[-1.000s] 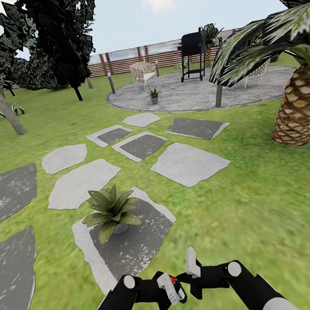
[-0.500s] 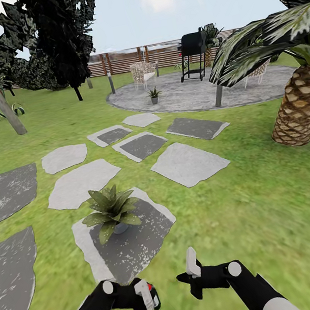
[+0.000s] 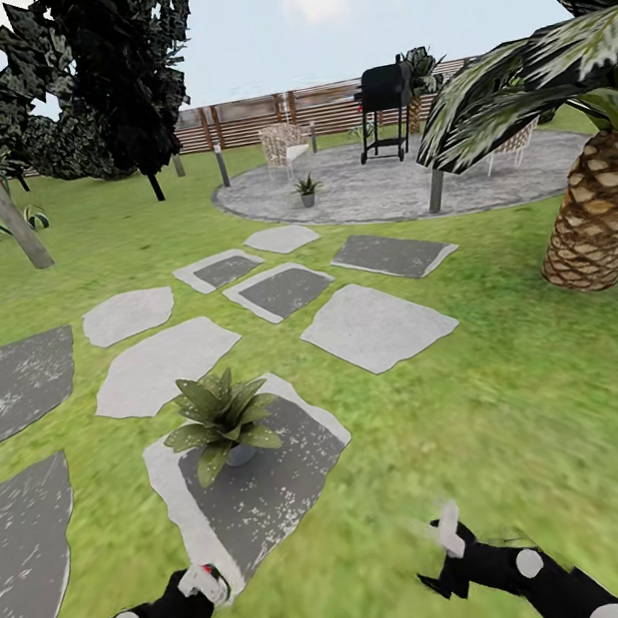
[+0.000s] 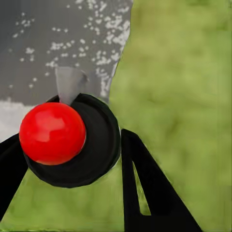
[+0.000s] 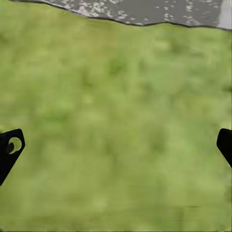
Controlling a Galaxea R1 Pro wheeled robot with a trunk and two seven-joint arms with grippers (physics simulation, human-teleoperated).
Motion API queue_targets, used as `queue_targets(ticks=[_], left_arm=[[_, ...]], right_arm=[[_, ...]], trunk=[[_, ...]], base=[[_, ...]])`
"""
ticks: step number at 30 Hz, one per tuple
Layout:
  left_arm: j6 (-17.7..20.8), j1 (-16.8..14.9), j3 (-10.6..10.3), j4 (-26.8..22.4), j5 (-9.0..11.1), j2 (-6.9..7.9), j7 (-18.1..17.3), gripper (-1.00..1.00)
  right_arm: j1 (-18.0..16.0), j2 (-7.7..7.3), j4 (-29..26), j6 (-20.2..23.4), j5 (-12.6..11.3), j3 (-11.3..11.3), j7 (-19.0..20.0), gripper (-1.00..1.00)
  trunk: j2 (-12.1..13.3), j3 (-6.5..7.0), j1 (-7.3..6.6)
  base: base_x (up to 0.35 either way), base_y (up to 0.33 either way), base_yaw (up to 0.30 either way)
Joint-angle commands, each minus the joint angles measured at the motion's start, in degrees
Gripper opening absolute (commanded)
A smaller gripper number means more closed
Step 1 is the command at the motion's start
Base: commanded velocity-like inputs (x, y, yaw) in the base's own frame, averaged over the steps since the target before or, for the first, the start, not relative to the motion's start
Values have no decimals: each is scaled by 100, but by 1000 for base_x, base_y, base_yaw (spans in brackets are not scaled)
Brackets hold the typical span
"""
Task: Pick up the pesticide atomizer in the garden and spray insectifuge to fully cover both potted plants in the garden.
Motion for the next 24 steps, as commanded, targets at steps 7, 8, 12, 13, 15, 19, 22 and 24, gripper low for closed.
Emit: queue_targets(ticks=[7, 8, 12, 13, 15, 19, 22, 24], left_arm=[[-973, 589, 707, 854, 1910, -28, 2480, -100], [-1146, 735, 730, 890, 2139, -14, 2744, -100], [-1250, 933, 762, 921, 2482, 4, 2970, -100], [-1255, 978, 765, 923, 2541, 5, 2987, -100], [-1264, 1064, 767, 924, 2621, 3, 3021, -100], [-1275, 1103, 768, 926, 2661, -33, 3302, -100], [-1277, 1106, 762, 925, 2658, -42, 3372, -100], [-1277, 1105, 760, 925, 2656, -45, 3384, -100]], right_arm=[[16, -346, 1975, -847, -1700, -48, -4327, 100], [82, -356, 2000, -1043, -2268, -45, -4435, 100], [297, -329, 2015, -1183, -2906, -39, -4502, 100], [315, -316, 2018, -1190, -2946, -36, -4508, 100], [350, -303, 2024, -1196, -2977, -32, -4511, 100], [408, -293, 2022, -1198, -2994, -31, -4514, 100], [412, -273, 2023, -1189, -2966, -17, -4494, 100], [428, -236, 2031, -1168, -2954, -19, -4475, 100]], trunk=[[-2, -4, -1], [-2, -4, -1], [-2, -4, -1], [-2, -4, -1], [-2, -4, -1], [-2, -4, -1], [-2, -4, -1], [-2, -4, -1]], base=[[0, 0, 0], [0, 0, 0], [0, 0, 0], [0, 0, 0], [0, 0, 0], [0, 0, 0], [0, 0, 0], [0, 0, 0]])
